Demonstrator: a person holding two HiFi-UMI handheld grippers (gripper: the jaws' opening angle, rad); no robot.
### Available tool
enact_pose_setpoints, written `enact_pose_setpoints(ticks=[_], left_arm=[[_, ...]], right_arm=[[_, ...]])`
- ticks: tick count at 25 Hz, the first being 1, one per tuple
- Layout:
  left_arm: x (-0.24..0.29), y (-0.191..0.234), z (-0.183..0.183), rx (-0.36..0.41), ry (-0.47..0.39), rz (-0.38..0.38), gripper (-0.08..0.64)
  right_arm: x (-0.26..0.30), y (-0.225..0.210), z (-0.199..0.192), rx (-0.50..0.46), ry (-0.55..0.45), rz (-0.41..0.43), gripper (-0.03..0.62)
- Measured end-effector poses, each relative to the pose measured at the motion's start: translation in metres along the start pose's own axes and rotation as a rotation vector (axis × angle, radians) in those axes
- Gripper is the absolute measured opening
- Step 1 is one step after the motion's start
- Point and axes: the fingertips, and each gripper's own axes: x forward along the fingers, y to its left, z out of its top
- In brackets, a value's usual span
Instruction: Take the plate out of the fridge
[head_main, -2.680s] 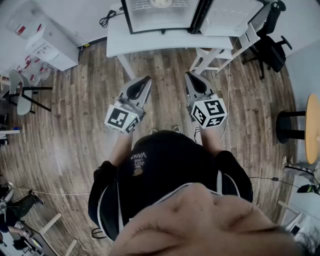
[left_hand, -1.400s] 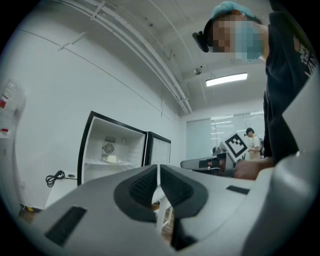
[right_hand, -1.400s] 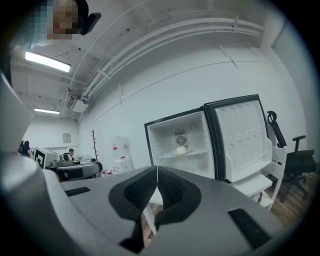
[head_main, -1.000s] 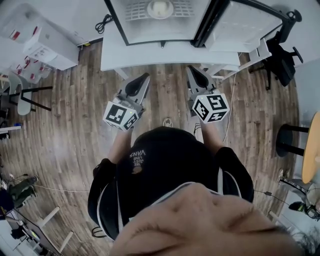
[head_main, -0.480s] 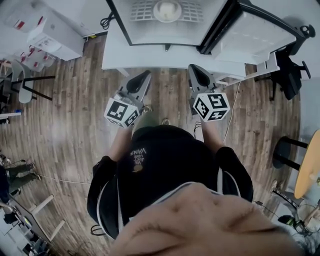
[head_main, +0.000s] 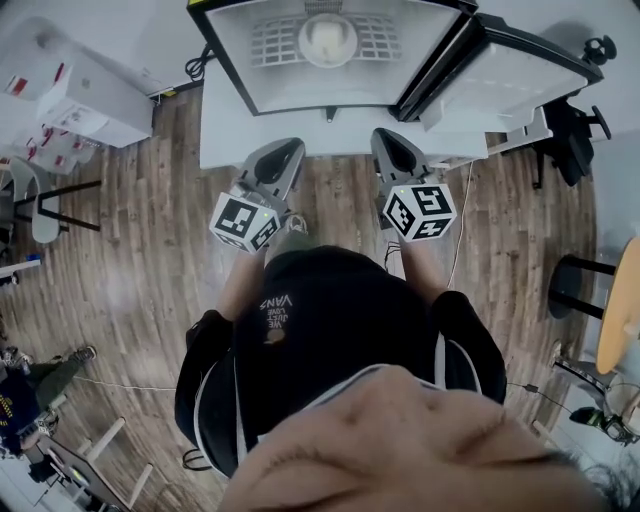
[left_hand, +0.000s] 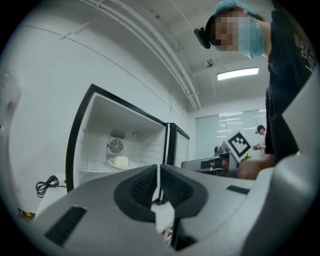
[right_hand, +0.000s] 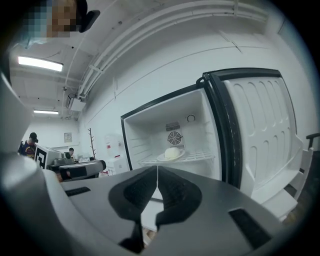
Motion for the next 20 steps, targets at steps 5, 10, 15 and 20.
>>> enact_pose_setpoints(ticks=[5,10,15,20], left_arm=[[0.009,0.023,-0.001,0.001,0.018,-0.049,0.025],[0.015,0.043,-0.001,-0.011,0.020,-0.091,0.025],[0.020,0.061,-0.002,-0.020,0.028,-0.124,0.025],[0.022,0.075,-0.005,-0.028,0.033,-0.168,0.025]], right_arm=[[0.023,0.002,0.002,0.014,-0.003,-0.043,0.011],[0.039,0.005,0.003,0.020,-0.006,-0.082,0.011],[0.053,0.006,0.006,0.030,-0.013,-0.127,0.012],[0.066,0.010,0.004,0.037,-0.015,-0.161,0.011]])
